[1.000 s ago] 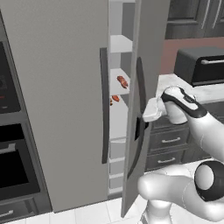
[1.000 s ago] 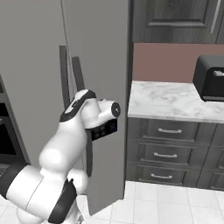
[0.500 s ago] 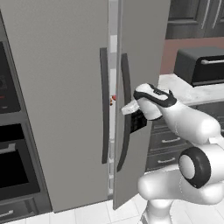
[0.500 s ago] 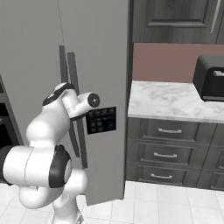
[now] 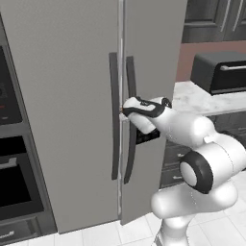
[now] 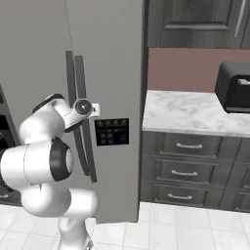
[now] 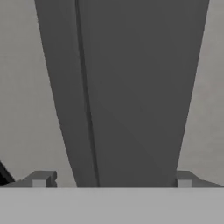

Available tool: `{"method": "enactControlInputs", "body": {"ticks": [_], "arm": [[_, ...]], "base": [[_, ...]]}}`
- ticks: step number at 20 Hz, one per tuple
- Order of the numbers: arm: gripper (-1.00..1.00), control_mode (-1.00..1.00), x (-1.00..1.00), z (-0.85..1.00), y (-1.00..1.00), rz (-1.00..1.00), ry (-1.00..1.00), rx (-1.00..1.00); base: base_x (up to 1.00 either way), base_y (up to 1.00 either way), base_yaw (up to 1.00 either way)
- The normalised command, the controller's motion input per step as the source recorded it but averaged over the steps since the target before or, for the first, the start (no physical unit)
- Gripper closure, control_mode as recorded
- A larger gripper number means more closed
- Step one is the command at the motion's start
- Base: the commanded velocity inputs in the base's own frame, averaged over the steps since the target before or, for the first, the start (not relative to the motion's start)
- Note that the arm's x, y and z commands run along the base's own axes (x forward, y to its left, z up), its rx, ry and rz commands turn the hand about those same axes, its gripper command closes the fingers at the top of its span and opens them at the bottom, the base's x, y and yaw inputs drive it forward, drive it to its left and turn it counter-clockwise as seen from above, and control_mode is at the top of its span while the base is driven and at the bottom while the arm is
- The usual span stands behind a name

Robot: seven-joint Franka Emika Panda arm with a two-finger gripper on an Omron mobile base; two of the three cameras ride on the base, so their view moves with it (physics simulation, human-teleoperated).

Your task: Store the kebab skewer in the freezer for long-term storage. Close the freezer door after placing the cooked food.

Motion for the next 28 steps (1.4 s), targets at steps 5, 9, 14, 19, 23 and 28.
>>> {"method": "enactControlInputs", "body": {"ticks": [5, 9, 14, 19, 23, 28], "arm": [[-1.0, -1.0, 0.57, 0.2, 0.06, -0.24, 0.17, 0.0], [-1.0, -1.0, 0.63, 0.26, 0.0, -0.2, 0.19, 0.0], [-1.0, -1.0, 0.69, 0.48, 0.0, -0.18, 0.28, 0.0], [-1.0, -1.0, 0.84, 0.3, 0.0, -0.18, 0.21, 0.0], [-1.0, -1.0, 0.64, 0.25, -0.13, -0.12, 0.09, 0.0], [-1.0, -1.0, -0.06, 0.03, -0.21, -0.03, -0.07, 0.04]], "base": [[0.0, 0.0, 0.0], [0.0, 0.0, 0.0], [0.0, 0.0, 0.0], [0.0, 0.0, 0.0], [0.0, 0.0, 0.0], [0.0, 0.0, 0.0]]}}
